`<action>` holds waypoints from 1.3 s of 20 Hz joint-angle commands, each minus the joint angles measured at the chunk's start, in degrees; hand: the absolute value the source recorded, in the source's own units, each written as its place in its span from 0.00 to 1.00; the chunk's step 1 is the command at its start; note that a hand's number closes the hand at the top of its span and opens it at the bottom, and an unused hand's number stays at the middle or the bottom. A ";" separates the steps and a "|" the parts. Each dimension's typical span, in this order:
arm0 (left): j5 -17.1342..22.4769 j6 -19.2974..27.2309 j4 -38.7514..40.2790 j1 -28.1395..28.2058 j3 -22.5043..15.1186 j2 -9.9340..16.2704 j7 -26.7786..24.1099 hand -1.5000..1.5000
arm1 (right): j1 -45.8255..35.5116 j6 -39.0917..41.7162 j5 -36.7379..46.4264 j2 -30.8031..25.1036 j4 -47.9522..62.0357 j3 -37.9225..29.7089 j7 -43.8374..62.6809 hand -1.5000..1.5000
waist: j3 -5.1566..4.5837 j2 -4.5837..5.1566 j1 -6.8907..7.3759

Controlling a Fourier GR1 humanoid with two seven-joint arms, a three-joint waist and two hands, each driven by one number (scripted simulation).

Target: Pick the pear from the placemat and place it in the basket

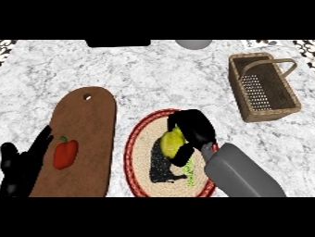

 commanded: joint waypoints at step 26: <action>-0.17 -1.45 2.51 3.32 -0.96 -3.29 1.01 0.50 | -30.32 14.96 0.72 -1.64 -48.85 -38.52 55.50 1.00 | -0.65 1.42 -0.09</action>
